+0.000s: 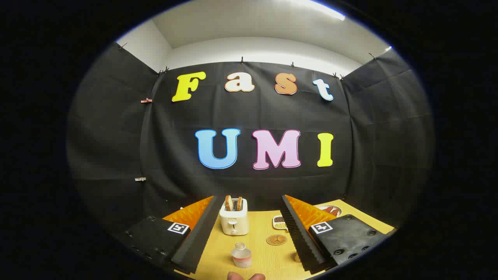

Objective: Take the bottle from table, then pour the juice into the cup, finally place the bottle on the coaster

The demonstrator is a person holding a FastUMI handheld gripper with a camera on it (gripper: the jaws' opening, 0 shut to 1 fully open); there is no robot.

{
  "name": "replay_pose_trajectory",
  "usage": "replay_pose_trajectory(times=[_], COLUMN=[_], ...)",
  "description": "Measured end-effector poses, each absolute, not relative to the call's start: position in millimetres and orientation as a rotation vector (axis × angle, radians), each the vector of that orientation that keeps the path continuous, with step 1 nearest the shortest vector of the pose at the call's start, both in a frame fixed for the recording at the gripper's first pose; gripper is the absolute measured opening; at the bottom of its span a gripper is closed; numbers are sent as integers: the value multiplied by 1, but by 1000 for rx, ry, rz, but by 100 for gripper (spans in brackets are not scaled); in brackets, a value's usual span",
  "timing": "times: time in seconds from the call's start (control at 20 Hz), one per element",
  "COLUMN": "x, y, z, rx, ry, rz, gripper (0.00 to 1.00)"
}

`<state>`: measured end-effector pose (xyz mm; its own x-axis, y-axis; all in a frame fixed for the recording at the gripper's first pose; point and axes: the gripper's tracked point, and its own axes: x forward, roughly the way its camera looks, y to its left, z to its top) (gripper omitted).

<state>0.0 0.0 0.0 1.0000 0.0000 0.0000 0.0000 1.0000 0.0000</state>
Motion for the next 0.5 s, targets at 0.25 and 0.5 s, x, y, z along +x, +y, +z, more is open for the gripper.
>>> replay_pose_trajectory(times=[0.25, 0.5], x=[6, 8], y=[5, 10], z=[-5, -5], rx=[-10, 7], ry=[4, -6], rz=[6, 9], gripper=[97, 97])
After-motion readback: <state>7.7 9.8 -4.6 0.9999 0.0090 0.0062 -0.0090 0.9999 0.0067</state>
